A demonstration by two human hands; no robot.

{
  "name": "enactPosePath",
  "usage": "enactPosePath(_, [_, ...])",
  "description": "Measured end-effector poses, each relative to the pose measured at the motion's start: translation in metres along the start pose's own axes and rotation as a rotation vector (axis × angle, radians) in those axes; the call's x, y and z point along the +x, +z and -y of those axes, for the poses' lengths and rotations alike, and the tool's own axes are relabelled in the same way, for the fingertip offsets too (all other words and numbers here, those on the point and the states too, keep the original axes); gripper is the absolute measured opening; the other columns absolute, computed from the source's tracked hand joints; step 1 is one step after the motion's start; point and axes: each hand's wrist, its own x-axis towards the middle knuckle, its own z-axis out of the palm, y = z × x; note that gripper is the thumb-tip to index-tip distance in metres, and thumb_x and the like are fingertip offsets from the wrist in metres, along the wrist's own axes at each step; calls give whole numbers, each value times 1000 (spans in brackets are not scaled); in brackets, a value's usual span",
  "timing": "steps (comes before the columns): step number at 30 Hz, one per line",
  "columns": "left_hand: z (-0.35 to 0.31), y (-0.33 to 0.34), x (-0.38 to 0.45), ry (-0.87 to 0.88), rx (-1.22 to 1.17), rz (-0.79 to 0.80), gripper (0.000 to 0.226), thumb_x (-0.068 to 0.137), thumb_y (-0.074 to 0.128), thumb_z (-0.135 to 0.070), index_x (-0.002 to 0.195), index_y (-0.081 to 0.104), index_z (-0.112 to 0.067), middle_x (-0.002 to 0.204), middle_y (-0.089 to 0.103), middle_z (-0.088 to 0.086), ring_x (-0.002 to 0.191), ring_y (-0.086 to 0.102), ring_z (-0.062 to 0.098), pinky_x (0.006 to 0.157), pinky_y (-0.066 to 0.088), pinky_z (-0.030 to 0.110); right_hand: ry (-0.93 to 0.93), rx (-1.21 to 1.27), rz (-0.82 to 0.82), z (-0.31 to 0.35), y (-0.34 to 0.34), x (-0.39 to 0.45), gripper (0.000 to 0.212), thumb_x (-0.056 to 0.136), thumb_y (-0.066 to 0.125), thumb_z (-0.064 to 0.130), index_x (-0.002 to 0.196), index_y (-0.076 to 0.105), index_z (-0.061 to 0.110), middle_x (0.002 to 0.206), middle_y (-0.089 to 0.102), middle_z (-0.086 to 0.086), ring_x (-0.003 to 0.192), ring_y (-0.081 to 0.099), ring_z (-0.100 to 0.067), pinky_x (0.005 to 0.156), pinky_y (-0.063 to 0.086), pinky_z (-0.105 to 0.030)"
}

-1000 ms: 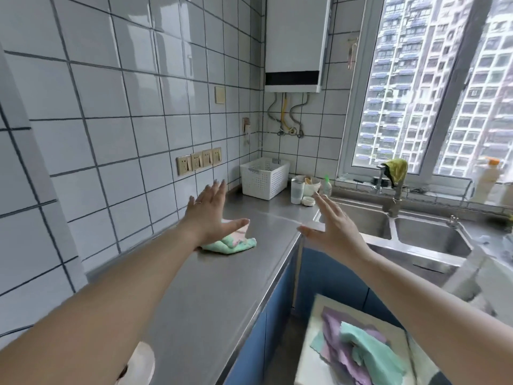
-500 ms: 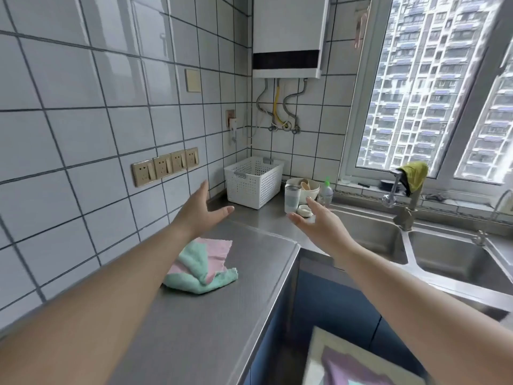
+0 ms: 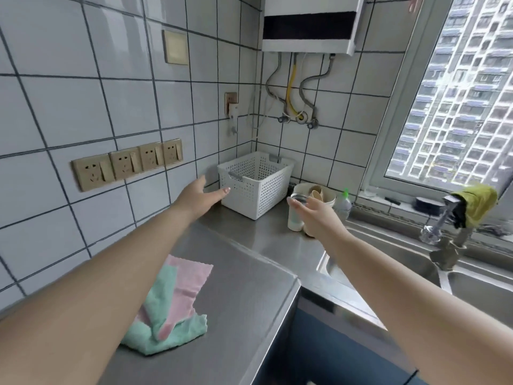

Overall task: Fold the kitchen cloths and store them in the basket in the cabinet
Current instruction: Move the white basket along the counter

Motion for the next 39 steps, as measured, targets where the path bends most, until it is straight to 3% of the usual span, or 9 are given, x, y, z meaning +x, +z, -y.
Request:
enactPosePath(4, [13, 19, 90, -71, -8, 18, 91, 83, 61, -54, 149, 18, -8, 156, 22, 8, 142, 26, 22, 114, 22, 33, 68, 67, 35, -4, 22, 92, 61, 52, 47, 84, 83, 40, 32, 73, 30, 15, 66, 34, -5, 52, 25, -21])
enactPosePath(6, [26, 30, 142, -105, -11, 19, 92, 82, 60, -56, 150, 18, -9, 156, 23, 7, 142, 26, 22, 114, 22, 35, 58, 90, 60, -2, 38, 143, 58, 69, 51, 76, 105, 51, 31, 86, 44, 13, 79, 44, -8, 61, 34, -20])
enactPosePath(9, [45, 46, 209, -156, -7, 20, 90, 83, 58, -56, 150, 18, -10, 156, 23, 5, 141, 26, 22, 113, 23, 36, 93, 121, 69, -8, 61, 214, 86, 79, 52, 67, 146, 28, 20, 116, 49, 3, 100, 49, -12, 77, 44, -24])
enactPosePath(13, [75, 73, 288, -194, -51, 20, 82, 86, 57, -51, 149, 21, -11, 155, 25, 4, 140, 27, 21, 108, 25, 30, 143, 149, 88, -18, 97, 296, 86, 82, 53, 62, 149, 21, 19, 151, 32, 0, 136, 35, -21, 107, 38, -44])
enactPosePath(23, [148, 121, 397, -217, -147, -28, 53, 94, 52, -38, 140, 38, -18, 136, 49, 0, 101, 42, 6, 85, 30, 24, 342, 260, 117, -66, 169, 417, 90, 84, 53, 59, 151, 6, 21, 154, 24, 1, 137, 32, -26, 105, 40, -45])
enactPosePath(27, [163, 129, 441, -292, -223, -138, 50, 89, 50, -55, 124, 50, -20, 115, 56, -2, 111, 52, 18, 87, 36, 30, 453, 452, 167, -68, 186, 450, 77, 86, 57, 48, 147, 20, 19, 126, 41, -1, 121, 39, -26, 91, 49, -49])
enactPosePath(31, [167, 134, 471, -338, -316, -223, 29, 95, 50, -38, 111, 53, -14, 85, 56, -2, 78, 54, 15, 68, 40, 26, 455, 500, 170, -75, 196, 460, 62, 86, 52, 26, 141, 25, 17, 101, 45, 2, 107, 47, -23, 84, 54, -47])
enactPosePath(34, [167, 135, 477, -348, -331, -232, 24, 96, 50, -23, 117, 52, -9, 97, 59, 6, 68, 51, 12, 54, 35, 24, 436, 524, 166, -81, 194, 455, 49, 87, 48, 20, 133, 33, 15, 108, 46, -1, 99, 48, -21, 80, 55, -42])
enactPosePath(39, [162, 132, 459, -383, -371, -220, 31, 91, 51, -14, 123, 51, -12, 95, 61, 10, 68, 53, 17, 56, 39, 24, 435, 566, 142, -85, 182, 443, 38, 86, 44, 11, 124, 39, 14, 90, 43, 1, 79, 46, -19, 80, 55, -47])
